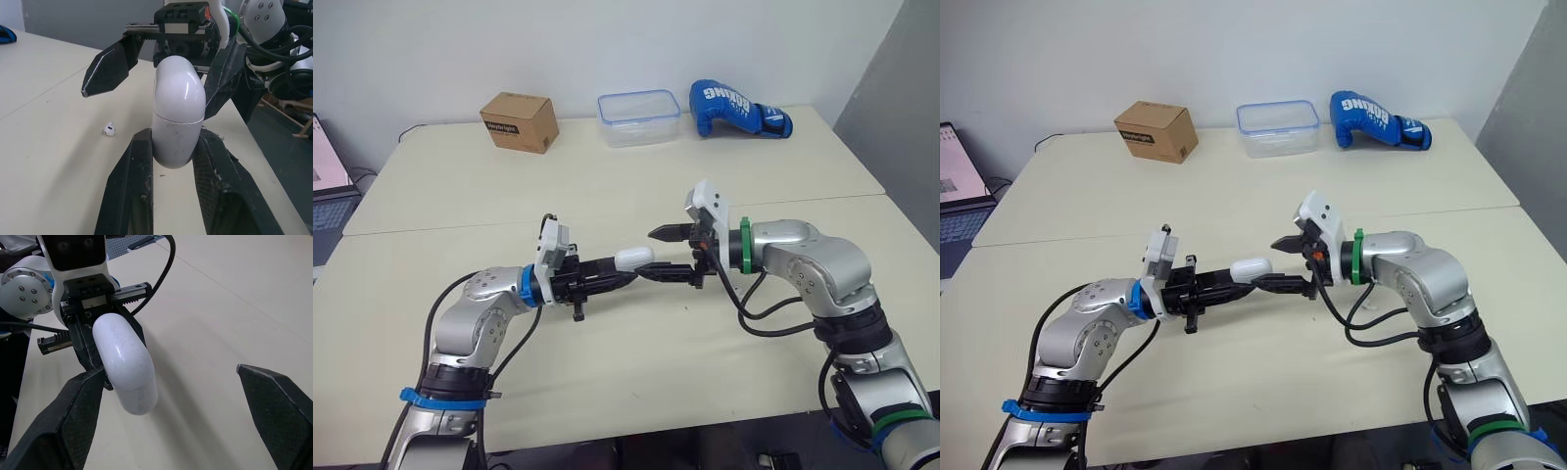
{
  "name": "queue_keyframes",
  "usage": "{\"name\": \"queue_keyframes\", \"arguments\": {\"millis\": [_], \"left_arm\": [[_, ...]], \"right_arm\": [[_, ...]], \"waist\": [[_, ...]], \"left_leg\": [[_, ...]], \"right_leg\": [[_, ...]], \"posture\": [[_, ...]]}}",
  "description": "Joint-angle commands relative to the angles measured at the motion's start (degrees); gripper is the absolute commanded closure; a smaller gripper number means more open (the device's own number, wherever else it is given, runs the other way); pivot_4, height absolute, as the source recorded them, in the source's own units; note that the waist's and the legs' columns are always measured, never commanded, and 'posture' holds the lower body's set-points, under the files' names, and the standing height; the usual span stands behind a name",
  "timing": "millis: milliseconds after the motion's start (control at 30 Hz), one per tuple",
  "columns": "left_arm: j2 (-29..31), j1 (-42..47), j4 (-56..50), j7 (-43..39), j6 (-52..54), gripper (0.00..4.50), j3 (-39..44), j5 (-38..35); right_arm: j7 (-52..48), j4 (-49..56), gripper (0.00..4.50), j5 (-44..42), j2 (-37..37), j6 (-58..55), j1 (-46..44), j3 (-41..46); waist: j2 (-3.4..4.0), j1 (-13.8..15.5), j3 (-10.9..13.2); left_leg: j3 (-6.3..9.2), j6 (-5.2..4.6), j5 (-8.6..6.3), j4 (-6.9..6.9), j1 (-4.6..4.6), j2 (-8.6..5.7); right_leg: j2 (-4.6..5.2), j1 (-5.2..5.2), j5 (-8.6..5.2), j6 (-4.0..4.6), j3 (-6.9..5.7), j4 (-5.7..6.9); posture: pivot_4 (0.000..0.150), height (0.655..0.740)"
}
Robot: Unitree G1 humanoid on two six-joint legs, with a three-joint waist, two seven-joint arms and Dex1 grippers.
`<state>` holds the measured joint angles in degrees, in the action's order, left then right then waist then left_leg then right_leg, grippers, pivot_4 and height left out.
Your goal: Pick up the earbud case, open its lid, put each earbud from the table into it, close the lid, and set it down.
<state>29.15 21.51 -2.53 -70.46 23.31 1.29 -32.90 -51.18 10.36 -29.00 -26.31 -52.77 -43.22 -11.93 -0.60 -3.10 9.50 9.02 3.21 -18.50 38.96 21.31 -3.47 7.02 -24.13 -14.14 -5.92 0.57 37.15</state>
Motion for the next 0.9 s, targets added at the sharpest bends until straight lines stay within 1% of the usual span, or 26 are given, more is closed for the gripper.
{"name": "queue_keyframes", "arguments": {"millis": [33, 333, 767, 900], "left_arm": [[0.5, -0.3, -3.2, -0.8, -0.3, 3.75, -0.4, -1.2], [0.7, -0.6, -2.2, -1.5, -1.1, 3.75, -0.7, -0.6], [1.0, -2.7, -3.7, -0.9, -1.3, 3.75, -0.8, -0.5], [1.0, -1.7, -1.0, 0.7, -3.7, 3.75, 0.8, 1.0]], "right_arm": [[0.5, 0.5, 0.03, -0.5, 0.3, 1.2, -2.0, 1.9], [0.5, 0.1, 0.03, -1.5, 0.4, 1.4, -2.9, 2.8], [1.0, -1.7, 0.03, -1.8, 0.9, 2.1, -3.9, 2.6], [-1.4, 0.8, 0.03, -4.3, -1.8, -0.3, -5.0, 4.3]], "waist": [[0.0, 0.0, 0.0], [0.0, 0.0, 0.0], [0.01, 0.0, 0.0], [0.01, 0.0, 0.0]], "left_leg": [[0.01, 0.0, 0.0, 0.0, 0.0, 0.0], [0.01, 0.0, 0.0, 0.0, 0.0, 0.0], [0.01, 0.0, 0.0, -0.02, -0.01, 0.0], [0.02, 0.0, 0.0, -0.02, -0.01, 0.0]], "right_leg": [[0.0, 0.0, 0.0, 0.0, 0.0, 0.0], [0.0, 0.0, 0.0, 0.0, 0.01, 0.0], [0.0, -0.01, 0.0, 0.0, 0.02, 0.0], [0.0, 0.0, 0.0, 0.0, 0.02, -0.01]], "posture": [[0.15, 0.7307], [0.15, 0.7307], [0.15, 0.7307], [0.15, 0.7307]]}}
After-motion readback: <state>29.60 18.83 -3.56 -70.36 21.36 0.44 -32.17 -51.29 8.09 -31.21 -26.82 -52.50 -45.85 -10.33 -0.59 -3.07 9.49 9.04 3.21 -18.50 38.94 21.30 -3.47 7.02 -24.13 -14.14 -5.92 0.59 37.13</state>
